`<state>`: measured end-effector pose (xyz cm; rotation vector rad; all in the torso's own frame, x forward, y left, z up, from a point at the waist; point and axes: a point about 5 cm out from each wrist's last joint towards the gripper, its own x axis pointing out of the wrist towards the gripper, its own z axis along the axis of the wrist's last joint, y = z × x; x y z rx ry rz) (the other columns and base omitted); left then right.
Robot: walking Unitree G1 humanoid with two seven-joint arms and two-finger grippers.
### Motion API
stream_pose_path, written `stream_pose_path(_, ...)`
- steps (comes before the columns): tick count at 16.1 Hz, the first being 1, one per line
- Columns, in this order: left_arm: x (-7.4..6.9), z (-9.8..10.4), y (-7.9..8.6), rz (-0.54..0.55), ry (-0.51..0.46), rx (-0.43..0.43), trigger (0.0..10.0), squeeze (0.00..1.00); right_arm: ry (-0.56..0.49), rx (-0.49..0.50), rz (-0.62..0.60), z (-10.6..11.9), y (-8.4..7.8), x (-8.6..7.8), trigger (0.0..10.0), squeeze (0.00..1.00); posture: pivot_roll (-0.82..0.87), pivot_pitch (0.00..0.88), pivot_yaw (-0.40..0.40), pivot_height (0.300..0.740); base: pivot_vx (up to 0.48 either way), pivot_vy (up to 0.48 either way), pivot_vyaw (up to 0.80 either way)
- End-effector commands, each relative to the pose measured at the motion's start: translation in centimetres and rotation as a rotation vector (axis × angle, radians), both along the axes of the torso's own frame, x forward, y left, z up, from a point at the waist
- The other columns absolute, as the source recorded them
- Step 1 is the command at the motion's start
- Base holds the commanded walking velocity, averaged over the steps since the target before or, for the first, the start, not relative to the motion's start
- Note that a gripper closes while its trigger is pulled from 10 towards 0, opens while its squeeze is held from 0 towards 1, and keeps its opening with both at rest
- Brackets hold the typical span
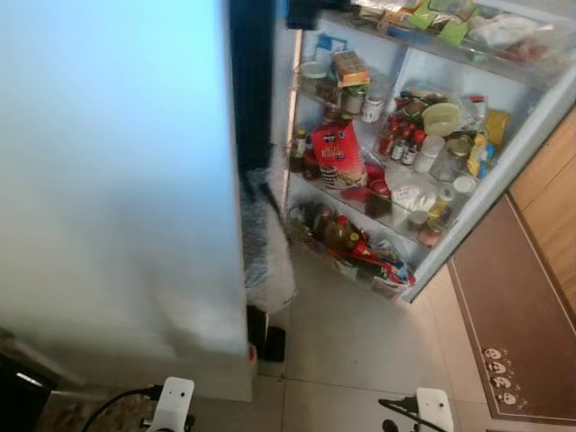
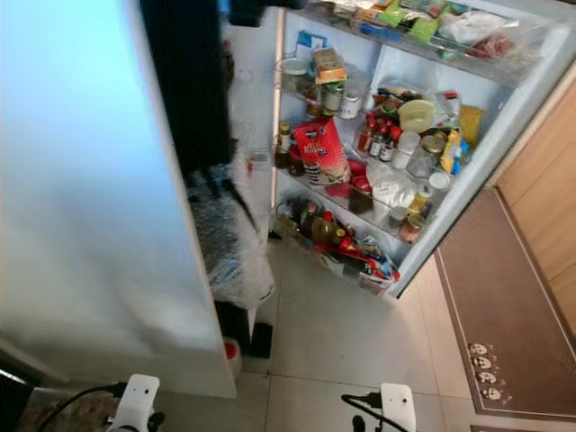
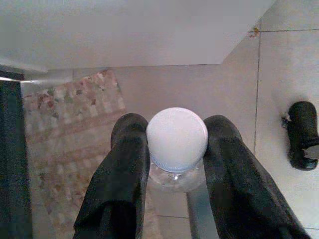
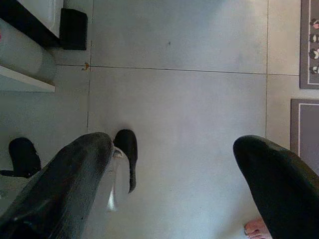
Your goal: Restocking fridge
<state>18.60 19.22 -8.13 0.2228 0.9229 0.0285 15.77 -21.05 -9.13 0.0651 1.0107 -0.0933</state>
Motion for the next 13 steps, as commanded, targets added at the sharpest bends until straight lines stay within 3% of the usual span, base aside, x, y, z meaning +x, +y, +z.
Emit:
stream_pose_path(1,-0.9,-0.5,-0.4,-0.001,0.046,-0.013,10.0,0.0,0.014,0.008,0.006,-0.2,0.2,-0.4,10.0,0.0,-0.16,0.064,-0.046,0.74,0.0,-0.307,0.0)
stream_pose_path(5,-1.1,-0.6,-0.3,-0.004,0.054,-0.009,10.0,0.0,0.025,0.007,-0.007,-0.6,0.6,-1.2,10.0,0.0,-0.16,0.049,-0.038,0.74,0.0,-0.317,0.57)
stream_pose_path(9,-1.3,-0.7,-0.1,-0.011,0.065,-0.005,10.0,0.0,0.041,0.002,0.002,-0.8,0.7,-1.9,10.0,0.0,-0.17,0.038,-0.032,0.74,0.0,-0.322,0.0)
stream_pose_path(13,-1.6,-0.8,0.0,-0.014,0.075,0.0,10.0,0.0,0.04,-0.014,0.017,-0.7,0.5,-1.7,10.0,0.0,-0.17,0.032,-0.028,0.74,0.0,-0.307,0.8)
